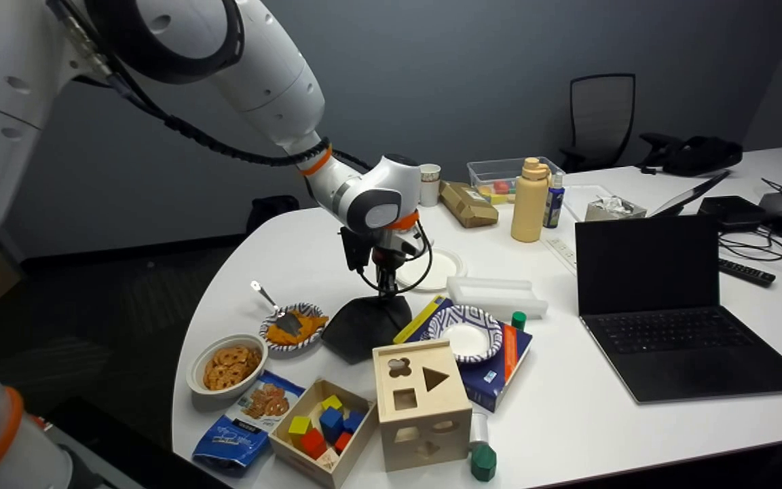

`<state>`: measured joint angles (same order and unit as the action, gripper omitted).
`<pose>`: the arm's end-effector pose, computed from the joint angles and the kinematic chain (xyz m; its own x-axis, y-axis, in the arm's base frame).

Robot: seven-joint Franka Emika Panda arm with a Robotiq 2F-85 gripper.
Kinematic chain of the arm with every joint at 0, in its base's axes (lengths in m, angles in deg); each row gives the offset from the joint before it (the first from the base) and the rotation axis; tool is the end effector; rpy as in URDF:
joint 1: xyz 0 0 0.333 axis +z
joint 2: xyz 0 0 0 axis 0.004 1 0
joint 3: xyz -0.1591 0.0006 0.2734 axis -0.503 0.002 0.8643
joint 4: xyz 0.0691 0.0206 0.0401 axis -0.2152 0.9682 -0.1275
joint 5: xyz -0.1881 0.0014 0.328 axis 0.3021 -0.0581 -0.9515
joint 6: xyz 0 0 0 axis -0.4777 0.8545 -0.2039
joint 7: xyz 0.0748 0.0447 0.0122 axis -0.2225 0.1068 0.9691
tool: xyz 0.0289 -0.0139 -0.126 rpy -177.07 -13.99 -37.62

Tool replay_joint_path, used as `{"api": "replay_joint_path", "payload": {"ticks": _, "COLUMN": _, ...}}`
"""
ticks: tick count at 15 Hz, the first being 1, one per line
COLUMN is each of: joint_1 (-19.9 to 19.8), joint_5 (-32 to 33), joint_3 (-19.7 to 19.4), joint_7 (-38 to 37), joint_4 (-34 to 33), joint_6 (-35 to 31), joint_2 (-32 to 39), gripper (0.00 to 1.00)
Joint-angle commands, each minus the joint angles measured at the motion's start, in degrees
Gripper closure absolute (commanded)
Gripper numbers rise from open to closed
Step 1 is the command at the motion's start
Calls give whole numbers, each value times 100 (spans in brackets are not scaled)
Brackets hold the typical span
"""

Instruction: Use the black towel to wipe next to the remote

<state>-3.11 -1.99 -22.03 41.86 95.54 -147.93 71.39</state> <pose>0.5903 -0.1089 0.1028 0.6320 -0.7610 -0.1463 -0.7714 -0.6359 -0.0248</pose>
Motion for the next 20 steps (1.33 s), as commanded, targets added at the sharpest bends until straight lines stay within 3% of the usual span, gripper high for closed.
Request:
{"api": "replay_joint_path", "payload": {"ticks": 1, "joint_1": -66, "joint_5": 51, "joint_3": 83, "joint_7": 35, "joint_4": -634, "joint_6": 72, "joint_2": 446, "gripper": 99}}
{"api": "replay_joint_path", "payload": {"ticks": 10, "joint_1": -372, "joint_5": -187, "joint_3": 666, "joint_7": 586, "joint_4": -1180, "joint_6": 802, "joint_2": 761, "gripper": 99}}
{"api": "replay_joint_path", "payload": {"ticks": 12, "joint_1": -374, "joint_5": -186, "joint_3": 636, "joint_7": 574, "joint_4": -1051, "joint_6": 990, "joint_2": 681, "gripper": 99}}
{"api": "replay_joint_path", "payload": {"ticks": 20, "joint_1": -515, "joint_5": -313, "joint_3": 274, "joint_7": 408, "joint_4": -356, "joint_6": 513, "joint_2": 396, "gripper": 99}}
